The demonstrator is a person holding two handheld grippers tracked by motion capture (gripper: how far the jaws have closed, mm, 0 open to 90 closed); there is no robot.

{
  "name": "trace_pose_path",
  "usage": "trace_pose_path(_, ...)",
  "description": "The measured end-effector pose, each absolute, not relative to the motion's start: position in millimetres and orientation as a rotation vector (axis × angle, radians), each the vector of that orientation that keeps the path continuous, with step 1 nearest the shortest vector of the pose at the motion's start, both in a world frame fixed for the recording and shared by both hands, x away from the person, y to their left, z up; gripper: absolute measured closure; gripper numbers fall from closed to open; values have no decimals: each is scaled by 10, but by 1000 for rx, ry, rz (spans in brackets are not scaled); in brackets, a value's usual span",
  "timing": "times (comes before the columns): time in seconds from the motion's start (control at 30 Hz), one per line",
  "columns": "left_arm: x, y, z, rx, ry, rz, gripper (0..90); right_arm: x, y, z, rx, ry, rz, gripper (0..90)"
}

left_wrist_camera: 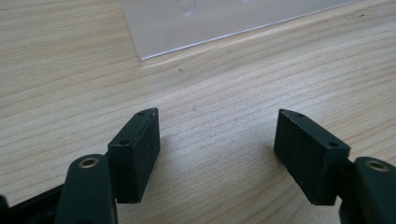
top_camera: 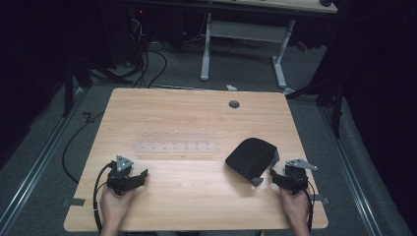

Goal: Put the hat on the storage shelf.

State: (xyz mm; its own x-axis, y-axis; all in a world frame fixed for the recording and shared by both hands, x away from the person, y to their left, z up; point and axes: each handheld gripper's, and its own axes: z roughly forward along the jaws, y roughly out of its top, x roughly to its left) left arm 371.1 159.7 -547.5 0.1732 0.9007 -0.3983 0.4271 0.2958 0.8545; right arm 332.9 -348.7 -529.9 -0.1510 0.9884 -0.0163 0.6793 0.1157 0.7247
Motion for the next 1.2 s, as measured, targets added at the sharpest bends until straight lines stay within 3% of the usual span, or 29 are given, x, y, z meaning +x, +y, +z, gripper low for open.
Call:
trace_pose_path(0.5,3710,1598,-5475,1315,1439,531,318,3334,-3495,-5301,1626,1880,792,324)
trace_pose_path(0.73,3711,1598,-5475,1314,1439,530,318,3302,-3515,-5271,1643,1853,812,400)
trace_pose_path(1.2,3709,1595,-5475,1316,1437,530,317,3086,-3612,-5193,1631,1802,943,407)
